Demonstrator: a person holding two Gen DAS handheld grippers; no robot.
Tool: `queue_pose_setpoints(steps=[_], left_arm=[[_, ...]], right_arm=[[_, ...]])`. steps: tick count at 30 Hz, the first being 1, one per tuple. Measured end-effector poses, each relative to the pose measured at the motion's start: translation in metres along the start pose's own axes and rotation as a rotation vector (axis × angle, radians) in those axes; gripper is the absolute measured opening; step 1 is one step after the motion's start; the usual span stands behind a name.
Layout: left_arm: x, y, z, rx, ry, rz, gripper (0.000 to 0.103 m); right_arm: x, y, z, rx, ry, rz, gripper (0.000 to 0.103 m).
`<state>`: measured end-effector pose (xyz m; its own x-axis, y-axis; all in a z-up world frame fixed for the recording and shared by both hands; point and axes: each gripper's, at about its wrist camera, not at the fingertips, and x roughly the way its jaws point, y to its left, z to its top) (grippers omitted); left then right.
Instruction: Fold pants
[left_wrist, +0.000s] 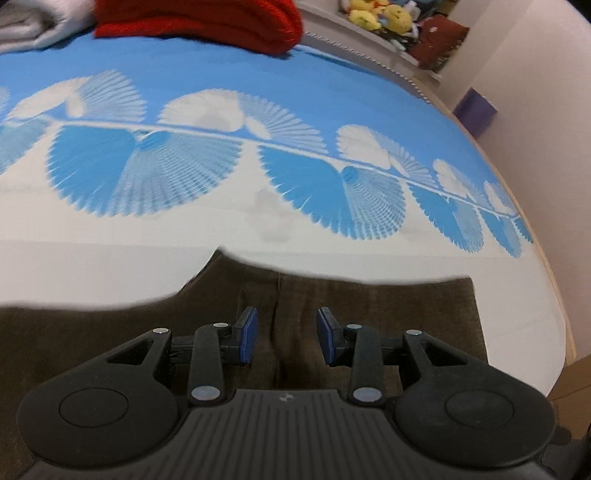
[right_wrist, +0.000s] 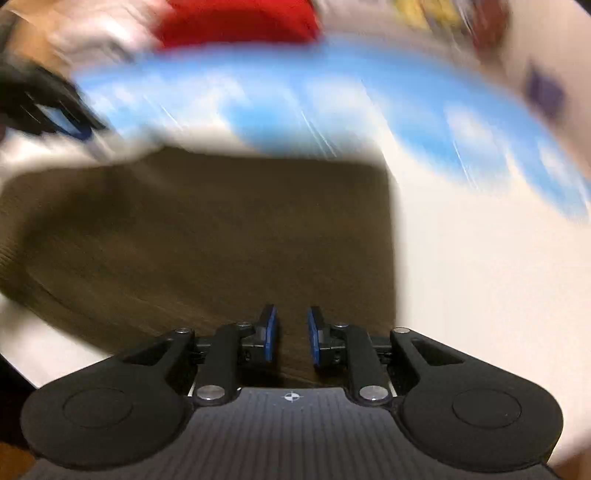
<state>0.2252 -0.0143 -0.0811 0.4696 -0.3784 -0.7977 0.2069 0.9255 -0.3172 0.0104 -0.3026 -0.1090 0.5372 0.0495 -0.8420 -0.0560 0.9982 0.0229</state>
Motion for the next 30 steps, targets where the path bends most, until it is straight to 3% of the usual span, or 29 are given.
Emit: queue_pose_setpoints(steps=[2,5,8,12,16,18,20,22,24,25,26,27,28,29,30], left_arm=[[0.016,-0.005,0.004,0.023,-0.011,0.007,0.039],[0.04,-0.008,0.004,0.049,0.018,0.033,0.039],[0.045,-0.015,0.002,0.14,0.014,0.074,0.002],[0.004,-0.001,0.01,0.089,-0.084,-0.025,0.002],[0.014,0.0,0.002,0.137,0.005,0.092,0.004],[0.0,0.006,0.003,0.081,-0.049,0.084,0.004],[-0.02,0.005,0.002,0.079,-0.122,0.002,0.005],[-0.018,-0.003,-0.006,0.127,-0.079,-0.051,0.005],[0.002,-0.011,-0.021,0.188,0.046,-0.068,0.006],[0.019,-0.014,-0.032,0.249,0.133,-0.002,0.007],[0.033,-0.018,-0.044,0.328,0.187,0.128,0.008],[0.039,-0.022,-0.055,0.41,0.191,0.241,0.009],[0.033,-0.03,-0.062,0.48,0.151,0.285,0.007],[0.021,-0.037,-0.064,0.501,0.112,0.246,0.008],[0.003,-0.042,-0.064,0.482,0.066,0.149,0.008]], right_arm=[[-0.003,-0.022,-0.006,0.108,-0.005,0.084,0.012],[-0.012,-0.025,-0.008,0.106,-0.031,0.099,0.012],[-0.016,-0.023,-0.012,0.104,-0.039,0.098,0.013],[-0.014,-0.023,-0.009,0.079,-0.028,0.078,0.013],[-0.005,-0.017,-0.003,0.044,-0.019,0.051,0.013],[-0.008,-0.014,0.0,0.049,-0.032,0.036,0.015],[-0.018,-0.015,0.004,0.076,-0.081,0.029,0.026],[-0.021,-0.013,0.004,0.074,-0.099,0.01,0.031],[-0.007,-0.008,0.0,0.04,-0.03,-0.031,0.032],[-0.002,-0.006,-0.003,0.019,-0.013,-0.046,0.032],[-0.003,-0.002,-0.003,0.007,-0.022,-0.059,0.032],[-0.006,0.0,-0.001,0.008,-0.025,-0.068,0.032],[-0.014,0.001,0.002,0.028,-0.046,-0.061,0.032],[-0.024,0.001,0.003,0.06,-0.094,-0.029,0.032],[-0.032,0.001,0.004,0.082,-0.142,-0.006,0.032]])
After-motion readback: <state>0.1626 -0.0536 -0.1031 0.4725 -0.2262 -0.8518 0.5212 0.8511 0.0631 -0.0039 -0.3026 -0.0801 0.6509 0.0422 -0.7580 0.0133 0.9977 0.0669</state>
